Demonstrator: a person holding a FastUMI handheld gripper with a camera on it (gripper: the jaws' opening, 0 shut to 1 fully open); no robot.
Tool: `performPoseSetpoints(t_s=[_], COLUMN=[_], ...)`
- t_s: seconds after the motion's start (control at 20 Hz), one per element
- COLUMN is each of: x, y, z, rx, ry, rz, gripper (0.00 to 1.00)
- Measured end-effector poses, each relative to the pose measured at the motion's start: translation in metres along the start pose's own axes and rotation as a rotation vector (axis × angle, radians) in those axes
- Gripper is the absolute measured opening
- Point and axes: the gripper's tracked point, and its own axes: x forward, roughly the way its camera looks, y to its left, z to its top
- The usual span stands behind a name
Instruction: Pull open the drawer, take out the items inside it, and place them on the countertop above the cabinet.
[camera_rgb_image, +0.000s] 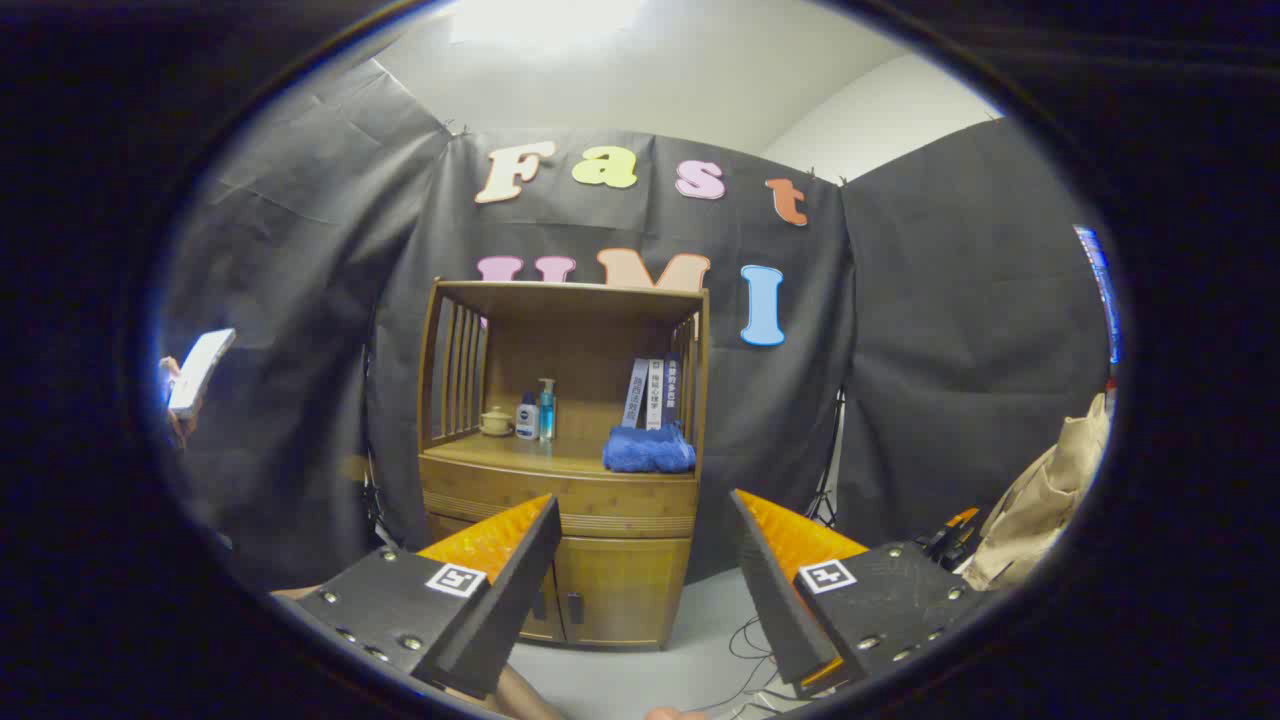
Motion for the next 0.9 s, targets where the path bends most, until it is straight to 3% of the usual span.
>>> performPoseSetpoints(t_s=[0.9], x=[0.02], y=[0.017], z=[-0.013], rx=[-0.004], ry=[0.03], rz=[0.023], gripper=[0.98])
